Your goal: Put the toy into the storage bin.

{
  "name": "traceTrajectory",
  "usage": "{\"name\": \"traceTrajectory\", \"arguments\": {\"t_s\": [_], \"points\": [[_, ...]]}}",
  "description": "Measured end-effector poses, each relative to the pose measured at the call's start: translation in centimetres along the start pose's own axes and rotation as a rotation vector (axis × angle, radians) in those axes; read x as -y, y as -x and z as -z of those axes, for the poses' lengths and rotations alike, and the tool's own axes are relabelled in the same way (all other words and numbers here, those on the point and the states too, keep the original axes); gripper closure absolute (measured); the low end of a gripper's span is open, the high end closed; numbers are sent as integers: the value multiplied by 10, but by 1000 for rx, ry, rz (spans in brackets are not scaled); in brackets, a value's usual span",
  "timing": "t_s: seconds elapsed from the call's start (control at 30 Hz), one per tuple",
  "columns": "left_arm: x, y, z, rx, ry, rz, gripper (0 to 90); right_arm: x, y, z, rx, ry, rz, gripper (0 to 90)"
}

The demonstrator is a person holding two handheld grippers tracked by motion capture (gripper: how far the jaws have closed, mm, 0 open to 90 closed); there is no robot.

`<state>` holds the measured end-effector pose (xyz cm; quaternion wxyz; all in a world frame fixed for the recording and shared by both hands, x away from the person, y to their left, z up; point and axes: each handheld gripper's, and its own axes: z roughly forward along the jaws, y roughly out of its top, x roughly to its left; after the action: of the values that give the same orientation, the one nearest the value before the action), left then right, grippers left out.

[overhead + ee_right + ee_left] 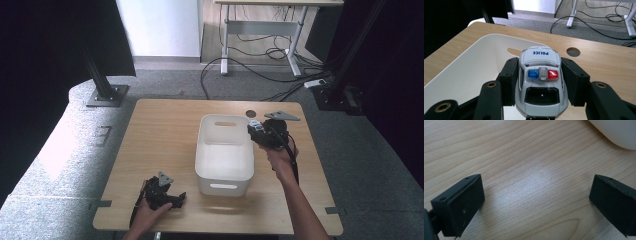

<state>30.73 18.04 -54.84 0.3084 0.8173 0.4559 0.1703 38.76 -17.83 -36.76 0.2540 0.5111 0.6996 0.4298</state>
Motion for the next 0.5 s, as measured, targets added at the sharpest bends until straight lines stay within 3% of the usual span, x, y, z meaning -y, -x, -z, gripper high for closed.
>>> {"name": "traceTrajectory", "arguments": {"t_s": [0.5], "points": [[0,0,0,0,0,1,0,-7,-16,-8,-19,-6,16,504]]}}
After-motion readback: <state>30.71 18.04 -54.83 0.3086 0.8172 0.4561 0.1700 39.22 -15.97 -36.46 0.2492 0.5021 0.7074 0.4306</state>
